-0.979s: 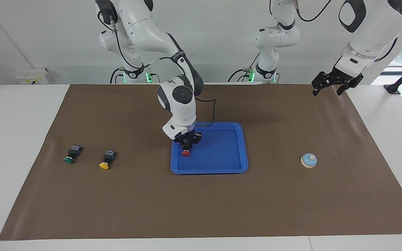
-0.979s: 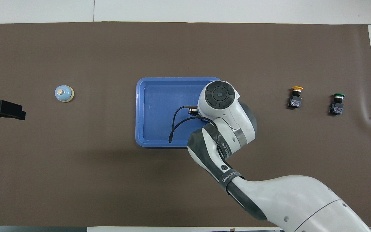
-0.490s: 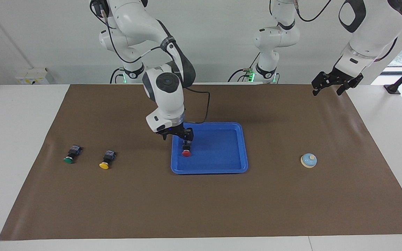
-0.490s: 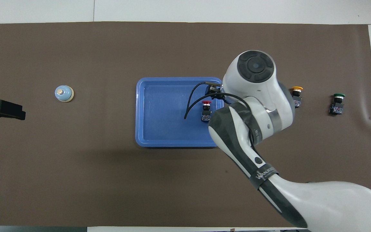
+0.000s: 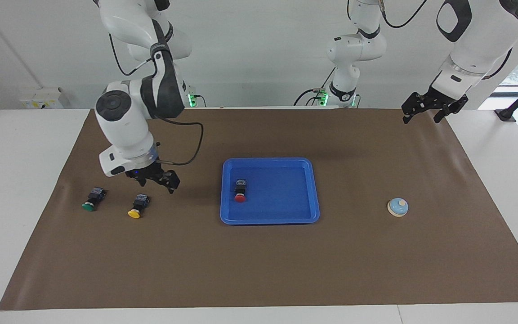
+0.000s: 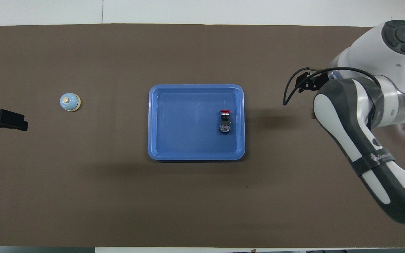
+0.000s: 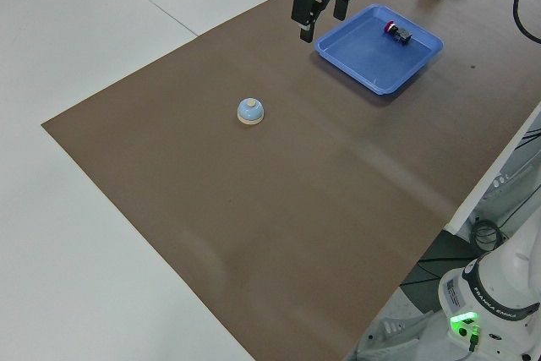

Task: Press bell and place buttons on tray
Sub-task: 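Grasp the yellow-capped button with the right gripper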

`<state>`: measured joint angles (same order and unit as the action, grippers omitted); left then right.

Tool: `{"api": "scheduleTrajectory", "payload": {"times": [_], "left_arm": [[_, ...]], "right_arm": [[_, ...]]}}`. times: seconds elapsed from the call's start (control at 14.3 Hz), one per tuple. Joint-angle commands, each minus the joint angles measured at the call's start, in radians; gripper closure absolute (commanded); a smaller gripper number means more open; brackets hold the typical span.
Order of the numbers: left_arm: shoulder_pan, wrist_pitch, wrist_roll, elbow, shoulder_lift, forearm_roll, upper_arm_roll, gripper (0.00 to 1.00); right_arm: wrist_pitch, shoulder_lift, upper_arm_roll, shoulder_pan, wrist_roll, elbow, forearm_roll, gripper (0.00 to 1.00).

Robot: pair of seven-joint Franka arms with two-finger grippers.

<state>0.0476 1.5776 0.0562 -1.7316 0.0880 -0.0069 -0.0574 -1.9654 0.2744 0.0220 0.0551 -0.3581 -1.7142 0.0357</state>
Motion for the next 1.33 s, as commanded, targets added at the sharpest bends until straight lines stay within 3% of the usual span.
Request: {"api": "scheduleTrajectory", "payload": {"times": [0.0, 0.21, 0.49, 0.98, 1.05, 1.12, 1.26], "left_arm": [[0.003, -0.01, 0.004, 0.011, 0.003, -0.008, 0.001, 0.0], [0.003, -0.01, 0.004, 0.011, 0.003, -0.008, 0.001, 0.0], [0.003, -0.01, 0.004, 0.011, 0.003, -0.008, 0.002, 0.0], [0.003, -0.01, 0.004, 0.011, 0.003, -0.008, 0.002, 0.0], [0.003, -0.01, 0.004, 0.011, 0.003, -0.008, 0.001, 0.0], [0.003, -0.01, 0.004, 0.011, 0.003, -0.008, 0.001, 0.0], [0.003, -0.01, 0.004, 0.011, 0.003, -0.008, 0.001, 0.0]], "right_arm": [[-0.042, -0.021, 0.013, -0.063, 0.079, -0.076, 0.026, 0.0], [-0.185, -0.023, 0.013, -0.124, 0.139, -0.189, 0.027, 0.0], [-0.349, 0.003, 0.013, -0.127, 0.14, -0.288, 0.027, 0.0], [-0.44, 0.029, 0.013, -0.127, 0.153, -0.341, 0.027, 0.0], [-0.452, 0.029, 0.013, -0.127, 0.156, -0.35, 0.027, 0.07], [-0.454, 0.029, 0.013, -0.127, 0.159, -0.352, 0.027, 0.21], [-0.451, 0.029, 0.013, -0.127, 0.166, -0.352, 0.029, 0.65]]}}
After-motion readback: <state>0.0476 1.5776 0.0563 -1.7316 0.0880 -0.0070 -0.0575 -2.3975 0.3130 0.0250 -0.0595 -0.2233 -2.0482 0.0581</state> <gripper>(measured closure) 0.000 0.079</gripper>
